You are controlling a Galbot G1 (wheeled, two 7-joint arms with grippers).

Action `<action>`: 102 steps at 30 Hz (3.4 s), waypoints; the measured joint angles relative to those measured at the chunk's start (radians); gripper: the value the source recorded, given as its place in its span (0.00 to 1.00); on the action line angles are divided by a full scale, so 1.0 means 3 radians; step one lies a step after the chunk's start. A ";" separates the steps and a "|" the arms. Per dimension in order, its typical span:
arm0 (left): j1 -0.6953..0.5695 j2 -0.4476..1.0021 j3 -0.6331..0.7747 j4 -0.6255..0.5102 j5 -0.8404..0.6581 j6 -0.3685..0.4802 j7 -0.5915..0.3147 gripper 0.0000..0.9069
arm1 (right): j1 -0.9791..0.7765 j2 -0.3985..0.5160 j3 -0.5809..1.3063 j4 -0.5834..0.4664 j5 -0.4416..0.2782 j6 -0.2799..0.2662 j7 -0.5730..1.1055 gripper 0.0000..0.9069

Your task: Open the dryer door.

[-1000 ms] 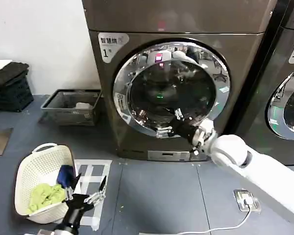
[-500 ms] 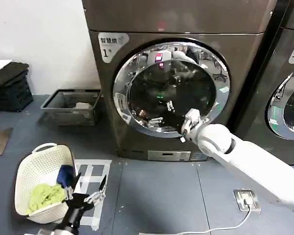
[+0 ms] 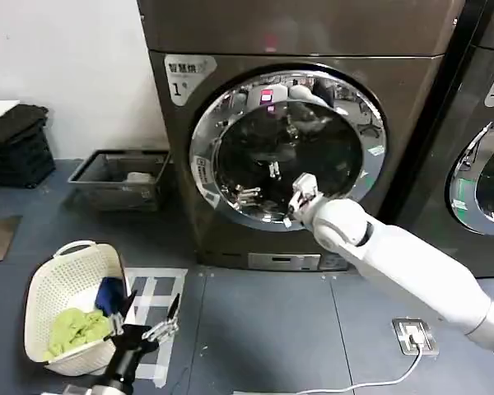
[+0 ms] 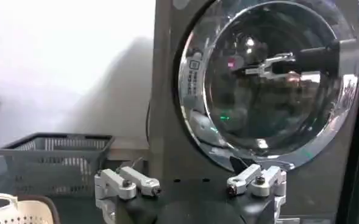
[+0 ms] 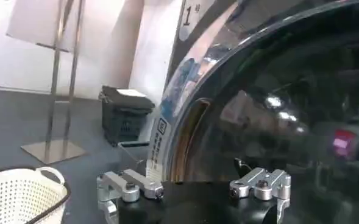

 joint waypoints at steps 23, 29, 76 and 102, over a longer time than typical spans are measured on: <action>-0.0003 0.0004 0.0014 -0.0006 0.0003 -0.0002 0.0001 1.00 | 0.0113 0.0317 -0.0144 -0.0313 -0.0010 -0.0019 0.0025 1.00; 0.0001 0.0008 0.0017 -0.0016 0.0005 -0.0002 0.0001 1.00 | 0.0129 0.0398 -0.0177 -0.0398 -0.0020 -0.0019 -0.0001 1.00; 0.0006 0.0005 -0.0003 -0.0030 -0.0011 -0.0028 0.0003 1.00 | 0.0261 0.0931 -0.0273 -0.0977 -0.0120 0.0011 -0.0243 1.00; -0.0044 0.0023 -0.0018 -0.0008 -0.0038 -0.0020 0.0008 1.00 | 0.0274 0.0579 -0.0385 -0.0643 0.0073 0.0255 -0.1042 1.00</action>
